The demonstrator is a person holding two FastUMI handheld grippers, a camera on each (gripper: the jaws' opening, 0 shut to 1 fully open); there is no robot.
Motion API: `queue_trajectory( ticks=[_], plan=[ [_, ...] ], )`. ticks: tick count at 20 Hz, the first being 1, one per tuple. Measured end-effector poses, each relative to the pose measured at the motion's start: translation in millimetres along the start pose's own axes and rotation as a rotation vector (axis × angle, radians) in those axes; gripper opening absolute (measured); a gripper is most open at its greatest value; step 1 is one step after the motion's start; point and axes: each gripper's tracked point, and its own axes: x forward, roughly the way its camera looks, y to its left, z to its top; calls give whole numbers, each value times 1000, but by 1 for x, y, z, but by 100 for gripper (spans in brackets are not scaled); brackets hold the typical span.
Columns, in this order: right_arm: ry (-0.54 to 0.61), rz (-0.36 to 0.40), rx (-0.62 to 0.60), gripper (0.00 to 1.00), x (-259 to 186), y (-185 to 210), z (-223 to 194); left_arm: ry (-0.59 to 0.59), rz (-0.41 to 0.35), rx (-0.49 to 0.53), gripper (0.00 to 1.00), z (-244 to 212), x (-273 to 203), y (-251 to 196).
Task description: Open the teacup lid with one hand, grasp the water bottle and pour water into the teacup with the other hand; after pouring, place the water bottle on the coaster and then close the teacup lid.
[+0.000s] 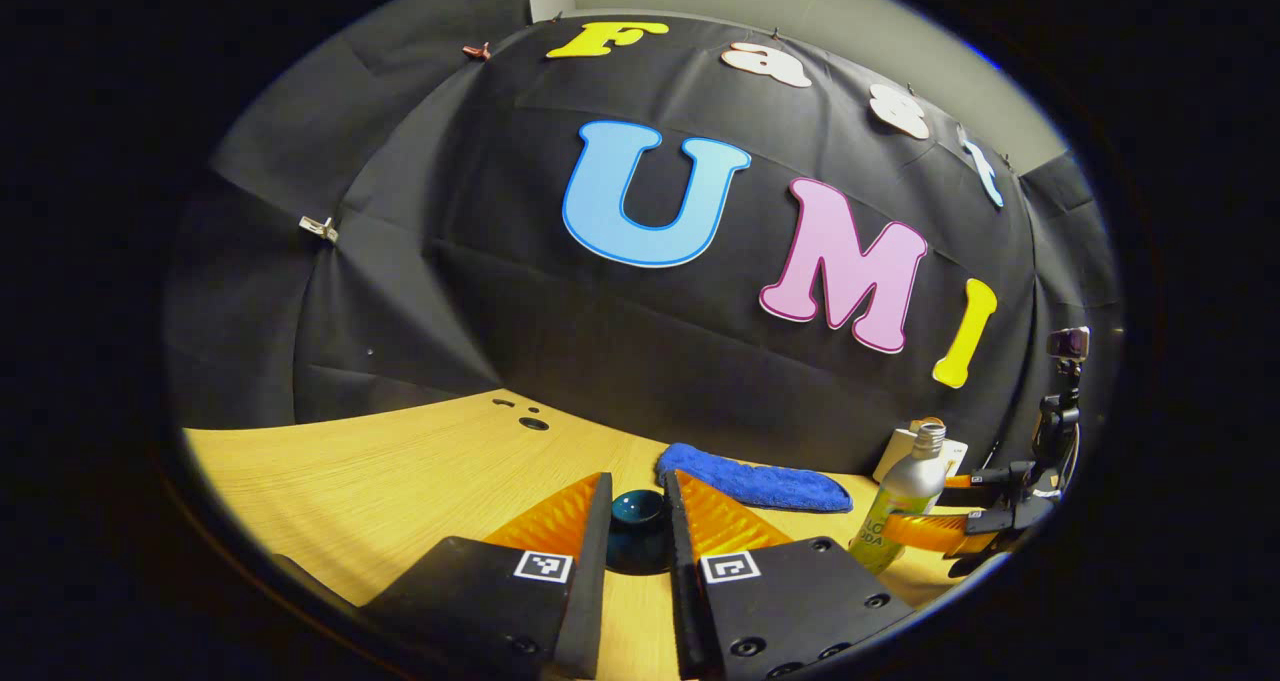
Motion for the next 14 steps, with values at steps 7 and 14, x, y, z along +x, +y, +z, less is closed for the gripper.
queue_trajectory(
  ticks=[7, 14],
  plan=[
    [-63, -93, 126, 78, -47, -40, -1, 25, -47, 30, 33, -20, 5, -41],
    [-63, -106, 143, 78, -70, -49, -17, 59, -80, 44, 33, -36, 9, -70]
  ],
)
